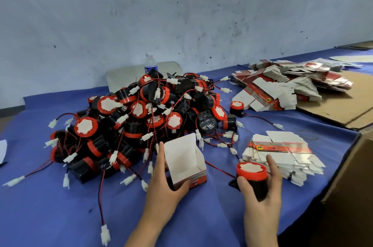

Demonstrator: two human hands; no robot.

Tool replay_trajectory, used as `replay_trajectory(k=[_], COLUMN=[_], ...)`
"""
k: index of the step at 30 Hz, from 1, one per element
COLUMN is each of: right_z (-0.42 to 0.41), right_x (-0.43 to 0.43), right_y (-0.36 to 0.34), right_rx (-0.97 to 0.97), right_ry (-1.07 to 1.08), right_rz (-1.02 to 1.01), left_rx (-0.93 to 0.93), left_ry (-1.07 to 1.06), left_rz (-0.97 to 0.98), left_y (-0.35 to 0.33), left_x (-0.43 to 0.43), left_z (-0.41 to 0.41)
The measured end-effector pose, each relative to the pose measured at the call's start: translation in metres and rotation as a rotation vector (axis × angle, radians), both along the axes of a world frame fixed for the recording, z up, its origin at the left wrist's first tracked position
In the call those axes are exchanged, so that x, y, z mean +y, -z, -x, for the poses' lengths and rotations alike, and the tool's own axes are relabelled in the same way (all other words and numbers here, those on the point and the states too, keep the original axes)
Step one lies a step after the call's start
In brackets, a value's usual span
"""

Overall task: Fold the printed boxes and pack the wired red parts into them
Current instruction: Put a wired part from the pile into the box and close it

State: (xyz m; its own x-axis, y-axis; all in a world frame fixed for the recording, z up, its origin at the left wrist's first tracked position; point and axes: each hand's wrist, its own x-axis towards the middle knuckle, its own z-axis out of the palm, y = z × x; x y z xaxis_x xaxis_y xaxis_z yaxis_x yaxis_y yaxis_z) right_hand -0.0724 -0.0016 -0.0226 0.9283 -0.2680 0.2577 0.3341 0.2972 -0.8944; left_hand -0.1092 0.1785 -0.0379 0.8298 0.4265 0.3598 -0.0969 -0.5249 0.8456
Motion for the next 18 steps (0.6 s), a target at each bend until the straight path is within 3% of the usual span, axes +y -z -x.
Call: replay_trajectory(k=[4, 7, 11, 18], right_z=[0.004, 0.004, 0.003, -0.004], right_x=[0.003, 0.018, 0.056, 0.075], right_y=[-0.024, -0.040, -0.035, -0.009], right_rx=[-0.135, -0.222, -0.202, -0.131], right_ry=[0.233, 0.290, 0.242, -0.089], right_rz=[-0.065, -0.064, 0.332, 0.976], left_rx=[0.018, 0.032, 0.033, 0.037], left_ry=[-0.008, 0.008, 0.059, 0.033], left_rz=[-0.039, 0.015, -0.026, -0.078], left_y=[0.000, 0.000, -0.001, 0.004], left_x=[0.001, -0.002, -0.003, -0.002], left_z=[-0.002, 0.000, -0.002, -0.005])
